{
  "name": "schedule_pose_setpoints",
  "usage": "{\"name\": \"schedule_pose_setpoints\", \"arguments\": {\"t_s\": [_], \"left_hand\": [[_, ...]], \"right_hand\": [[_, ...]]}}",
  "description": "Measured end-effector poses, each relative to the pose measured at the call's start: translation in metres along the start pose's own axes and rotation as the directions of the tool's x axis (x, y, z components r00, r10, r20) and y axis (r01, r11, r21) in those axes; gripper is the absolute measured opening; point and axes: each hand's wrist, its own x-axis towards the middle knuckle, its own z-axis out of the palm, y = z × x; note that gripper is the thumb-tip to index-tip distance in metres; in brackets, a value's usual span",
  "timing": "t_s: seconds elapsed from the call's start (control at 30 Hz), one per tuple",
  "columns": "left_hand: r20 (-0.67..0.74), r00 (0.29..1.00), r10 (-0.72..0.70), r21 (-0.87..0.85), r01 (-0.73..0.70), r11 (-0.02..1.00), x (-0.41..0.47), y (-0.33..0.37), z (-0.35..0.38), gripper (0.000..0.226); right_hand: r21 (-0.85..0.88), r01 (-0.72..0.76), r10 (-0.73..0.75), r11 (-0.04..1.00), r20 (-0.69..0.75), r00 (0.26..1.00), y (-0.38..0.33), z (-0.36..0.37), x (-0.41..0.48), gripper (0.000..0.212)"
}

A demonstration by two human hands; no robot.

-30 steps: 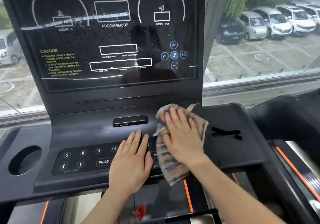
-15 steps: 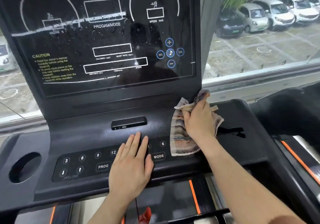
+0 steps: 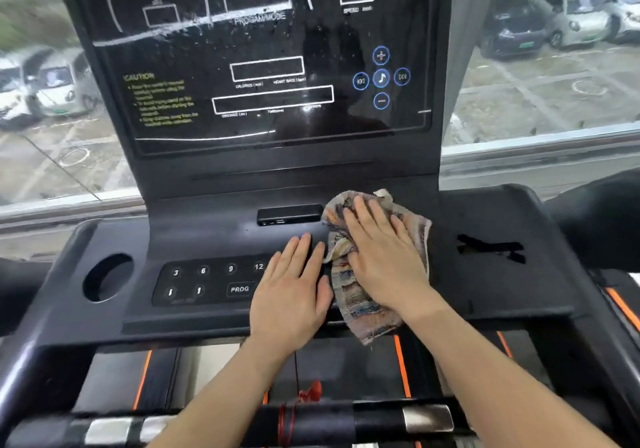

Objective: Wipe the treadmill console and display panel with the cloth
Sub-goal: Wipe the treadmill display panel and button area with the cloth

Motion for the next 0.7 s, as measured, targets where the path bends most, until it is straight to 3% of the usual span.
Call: {"name": "schedule_pose_setpoints", "arguments": {"t_s": [0.17,0.27,0.33,0.4,0.53,0.6,0.7], "left_hand": [[-0.052,0.998,-0.047,-0.164,0.038,0.986,0.002,-0.001,-0.007,0.052],[-0.090,0.996,-0.020,-0.208,0.001,0.978,0.000,-0.003,-0.007,0.043],[-0.098,0.995,-0.004,-0.220,-0.018,0.975,-0.002,-0.005,-0.006,0.038],[-0.111,0.994,-0.006,-0.219,-0.018,0.975,0.000,-0.007,-0.003,0.035],[-0.112,0.994,-0.020,-0.208,-0.004,0.978,0.000,-0.006,-0.001,0.035],[-0.112,0.994,-0.020,-0.195,-0.002,0.981,0.000,-0.005,-0.002,0.035],[-0.102,0.995,-0.015,-0.188,-0.004,0.982,0.000,-0.005,-0.002,0.035]], "right_hand": [[0.082,0.314,-0.315,0.946,-0.004,0.949,-0.029,0.008,0.048,0.061],[0.108,0.389,-0.392,0.915,0.002,0.920,0.001,0.005,0.041,0.060],[0.102,0.321,-0.313,0.942,-0.082,0.946,0.040,-0.005,0.030,0.060],[0.134,0.209,-0.169,0.969,-0.263,0.950,0.082,-0.014,0.026,0.060],[0.377,-0.028,0.244,0.926,-0.539,0.807,0.099,-0.023,0.023,0.054],[0.432,-0.005,0.301,0.902,-0.621,0.724,0.085,-0.026,0.035,0.044],[0.438,0.019,0.294,0.899,-0.633,0.716,0.054,-0.022,0.062,0.034]]}}
